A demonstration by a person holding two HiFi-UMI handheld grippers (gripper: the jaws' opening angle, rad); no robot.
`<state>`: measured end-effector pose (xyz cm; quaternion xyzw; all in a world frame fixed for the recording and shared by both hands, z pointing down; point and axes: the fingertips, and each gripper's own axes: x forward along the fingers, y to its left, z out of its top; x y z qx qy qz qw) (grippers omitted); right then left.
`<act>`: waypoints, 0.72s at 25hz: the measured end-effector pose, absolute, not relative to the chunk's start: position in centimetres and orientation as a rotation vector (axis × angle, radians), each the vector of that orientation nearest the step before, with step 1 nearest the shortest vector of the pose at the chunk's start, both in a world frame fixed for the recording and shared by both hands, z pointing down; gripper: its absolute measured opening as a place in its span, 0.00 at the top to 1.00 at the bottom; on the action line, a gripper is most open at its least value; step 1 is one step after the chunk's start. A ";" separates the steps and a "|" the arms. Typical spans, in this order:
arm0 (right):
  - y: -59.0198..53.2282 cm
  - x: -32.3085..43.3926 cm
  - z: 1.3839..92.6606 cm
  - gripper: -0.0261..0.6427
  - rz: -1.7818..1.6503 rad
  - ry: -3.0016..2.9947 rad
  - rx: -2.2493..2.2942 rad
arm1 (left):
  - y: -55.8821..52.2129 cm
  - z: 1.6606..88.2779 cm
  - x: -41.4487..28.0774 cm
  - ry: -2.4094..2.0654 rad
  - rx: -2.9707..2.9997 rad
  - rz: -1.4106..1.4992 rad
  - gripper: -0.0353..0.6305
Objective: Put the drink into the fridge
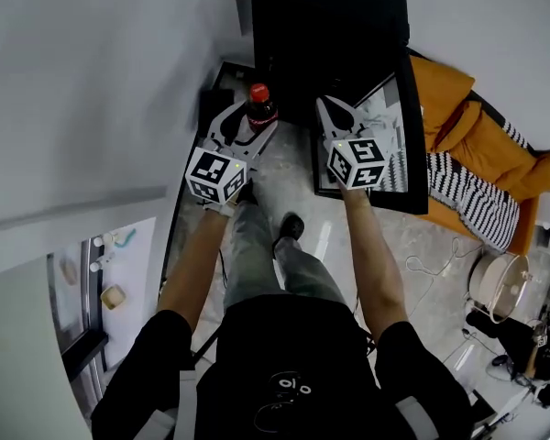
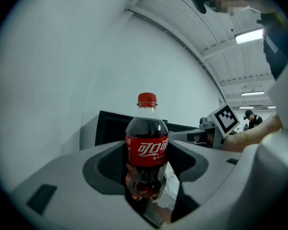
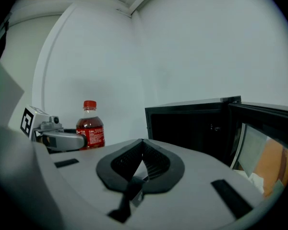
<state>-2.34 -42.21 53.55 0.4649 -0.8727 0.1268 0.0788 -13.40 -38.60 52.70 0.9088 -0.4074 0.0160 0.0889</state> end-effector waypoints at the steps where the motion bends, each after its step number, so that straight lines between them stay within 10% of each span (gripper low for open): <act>1: -42.7 -2.4 53.9 0.95 0.380 -2.609 1.395 | -39.0 53.0 -13.5 -1.209 2.706 0.046 0.53; 18: -49.8 -0.4 60.3 0.95 0.424 -2.553 1.472 | -49.0 59.9 -10.2 -1.075 2.791 0.075 0.53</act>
